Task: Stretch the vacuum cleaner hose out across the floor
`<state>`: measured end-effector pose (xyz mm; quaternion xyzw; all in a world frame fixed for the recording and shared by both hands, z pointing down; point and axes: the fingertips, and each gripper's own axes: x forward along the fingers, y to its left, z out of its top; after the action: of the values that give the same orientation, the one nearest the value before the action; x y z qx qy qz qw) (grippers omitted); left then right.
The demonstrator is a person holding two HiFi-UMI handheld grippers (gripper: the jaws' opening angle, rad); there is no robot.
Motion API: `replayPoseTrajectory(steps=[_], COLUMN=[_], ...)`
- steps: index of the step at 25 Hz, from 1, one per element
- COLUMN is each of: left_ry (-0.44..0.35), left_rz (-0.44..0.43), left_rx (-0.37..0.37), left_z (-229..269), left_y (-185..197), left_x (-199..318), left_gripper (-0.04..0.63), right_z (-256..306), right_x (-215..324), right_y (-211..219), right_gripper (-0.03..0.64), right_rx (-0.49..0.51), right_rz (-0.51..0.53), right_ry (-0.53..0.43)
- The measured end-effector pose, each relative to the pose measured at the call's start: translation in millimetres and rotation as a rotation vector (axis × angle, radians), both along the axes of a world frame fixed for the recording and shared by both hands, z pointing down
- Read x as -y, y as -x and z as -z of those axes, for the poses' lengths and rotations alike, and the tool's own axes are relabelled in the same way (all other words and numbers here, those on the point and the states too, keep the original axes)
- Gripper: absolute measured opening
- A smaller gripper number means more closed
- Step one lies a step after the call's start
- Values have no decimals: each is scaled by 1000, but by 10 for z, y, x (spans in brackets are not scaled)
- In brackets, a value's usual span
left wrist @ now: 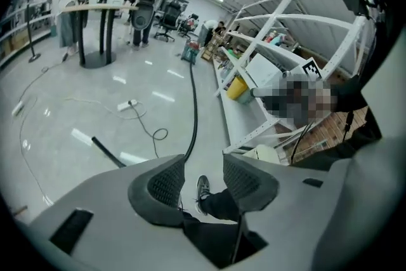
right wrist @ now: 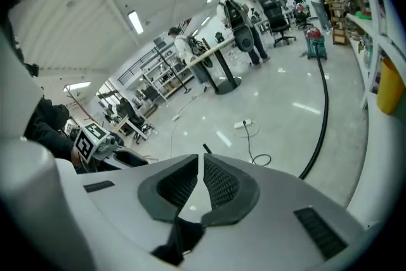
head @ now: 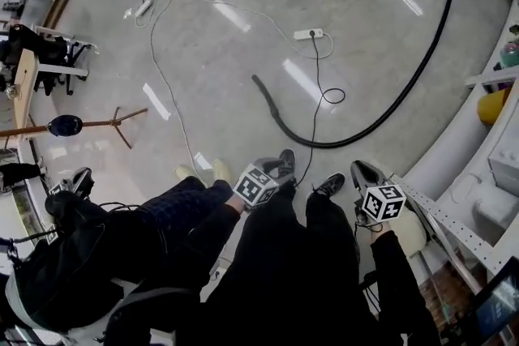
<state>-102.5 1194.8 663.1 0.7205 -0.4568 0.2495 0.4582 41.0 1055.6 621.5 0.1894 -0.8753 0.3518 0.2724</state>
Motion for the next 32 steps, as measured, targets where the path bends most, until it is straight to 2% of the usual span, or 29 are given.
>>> replayPoseTrajectory(steps=[4, 7, 13, 21, 24, 27, 32], left_ry=[-113, -171, -316, -443, -465, -468, -484], left_rz=[-39, -45, 30, 53, 45, 17, -8], left_rx=[89, 122, 6, -128, -176, -177, -186], left_z=[691, 1045, 1627, 2129, 2324, 2365, 2351], left_y=[-171, -178, -228, -529, -518, -575, -715], left_x=[68, 215, 603, 970, 908, 917, 1028], left_gripper=[74, 38, 34, 35, 35, 35, 35], right_z=[760, 1209, 1816, 2037, 2231, 2311, 2183], right_x=[-42, 5, 90, 239, 122, 85, 107], right_y=[-183, -219, -304, -579, -524, -540, -663], right_gripper=[34, 32, 32, 29, 25, 21, 21], right_rx=[60, 102, 132, 117, 93, 76, 79], right_rz=[-54, -99, -157, -235, -249, -258, -287], right_ry=[-50, -104, -231, -357, -432, -485, -466])
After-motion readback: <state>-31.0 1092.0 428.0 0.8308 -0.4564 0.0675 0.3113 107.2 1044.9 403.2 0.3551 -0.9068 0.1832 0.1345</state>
